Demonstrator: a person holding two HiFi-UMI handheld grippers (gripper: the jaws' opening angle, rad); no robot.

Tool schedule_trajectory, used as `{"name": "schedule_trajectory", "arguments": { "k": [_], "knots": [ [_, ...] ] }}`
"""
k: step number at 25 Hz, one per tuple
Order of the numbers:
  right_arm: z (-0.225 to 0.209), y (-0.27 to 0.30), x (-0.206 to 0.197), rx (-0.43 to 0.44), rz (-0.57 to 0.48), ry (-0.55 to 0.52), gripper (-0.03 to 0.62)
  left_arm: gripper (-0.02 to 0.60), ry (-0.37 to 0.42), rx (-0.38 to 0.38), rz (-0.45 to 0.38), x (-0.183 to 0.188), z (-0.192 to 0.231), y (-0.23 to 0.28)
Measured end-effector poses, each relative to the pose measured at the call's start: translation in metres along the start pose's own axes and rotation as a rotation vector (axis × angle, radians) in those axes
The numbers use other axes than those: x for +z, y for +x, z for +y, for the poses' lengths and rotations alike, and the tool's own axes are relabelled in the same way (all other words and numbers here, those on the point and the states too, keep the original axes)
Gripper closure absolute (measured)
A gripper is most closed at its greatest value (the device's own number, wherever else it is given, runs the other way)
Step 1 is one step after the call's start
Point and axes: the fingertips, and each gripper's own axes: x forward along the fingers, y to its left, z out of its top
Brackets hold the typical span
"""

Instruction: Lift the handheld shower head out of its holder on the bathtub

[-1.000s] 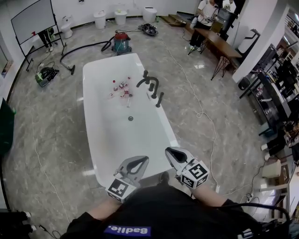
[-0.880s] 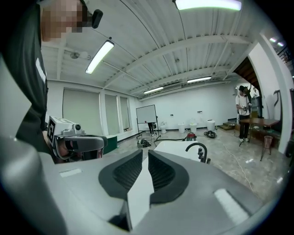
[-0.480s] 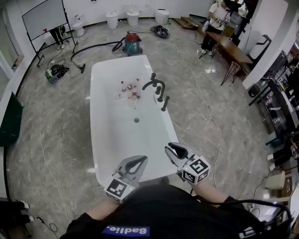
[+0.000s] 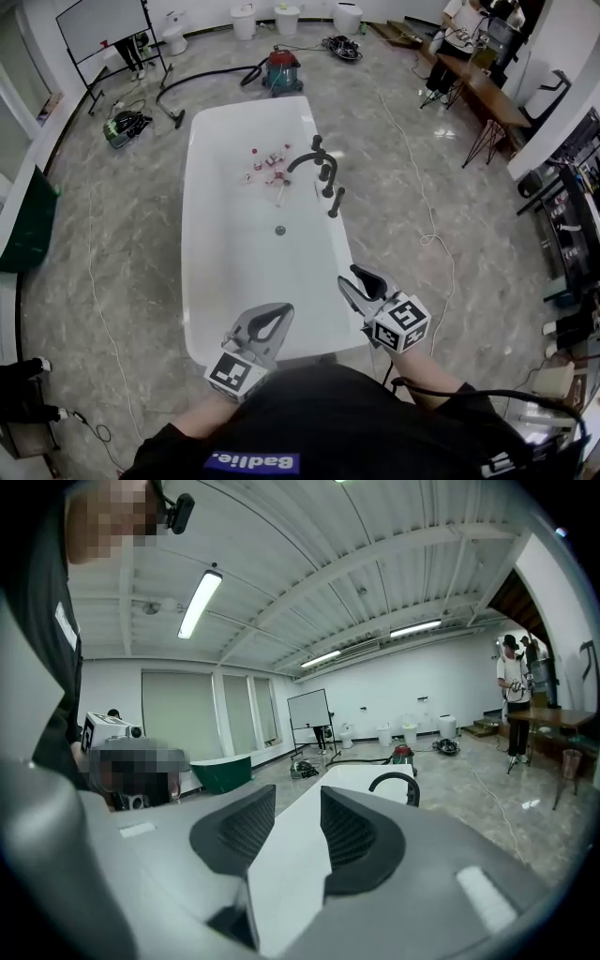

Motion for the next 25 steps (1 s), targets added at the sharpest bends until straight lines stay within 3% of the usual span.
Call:
{"name": "schedule_trajectory", "arguments": {
  "k": [19,25],
  "knots": [
    [-0.151,0.071,-0.010,0.042,0.048,-0.017,0.407,0.577,-0.033,0.149,0.004,0.001,0.023,0.084],
    [-0.212,0.099,-0.023,0.004,0.080,0.058,0.384,0.577,-0.048,0.170,0.027,-0.013,0.020,0.101]
  ]
}}
